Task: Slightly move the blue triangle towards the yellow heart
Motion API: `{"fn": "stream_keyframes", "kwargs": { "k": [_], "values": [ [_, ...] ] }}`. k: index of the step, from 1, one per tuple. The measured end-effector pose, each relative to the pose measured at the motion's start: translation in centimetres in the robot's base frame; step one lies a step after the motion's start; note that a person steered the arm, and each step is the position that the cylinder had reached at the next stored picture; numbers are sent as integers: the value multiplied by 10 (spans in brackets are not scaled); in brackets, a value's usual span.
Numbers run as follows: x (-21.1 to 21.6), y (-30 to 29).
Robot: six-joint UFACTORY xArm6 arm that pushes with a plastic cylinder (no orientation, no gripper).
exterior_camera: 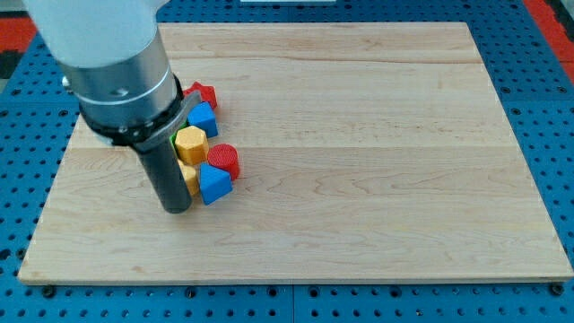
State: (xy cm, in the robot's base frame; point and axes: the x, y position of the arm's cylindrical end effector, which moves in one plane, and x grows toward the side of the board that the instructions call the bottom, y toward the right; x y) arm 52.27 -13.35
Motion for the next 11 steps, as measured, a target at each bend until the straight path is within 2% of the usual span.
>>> {"fn": "stream_keyframes", "kwargs": {
  "k": [1, 3, 4, 6, 7, 8, 9, 10, 11],
  "values": [
    [-11, -8],
    [47, -25],
    [40, 12],
    [-22, 17],
    [-20, 24],
    [14, 26],
    [9, 69],
    [-21, 76],
    [-23, 72]
  ]
}}
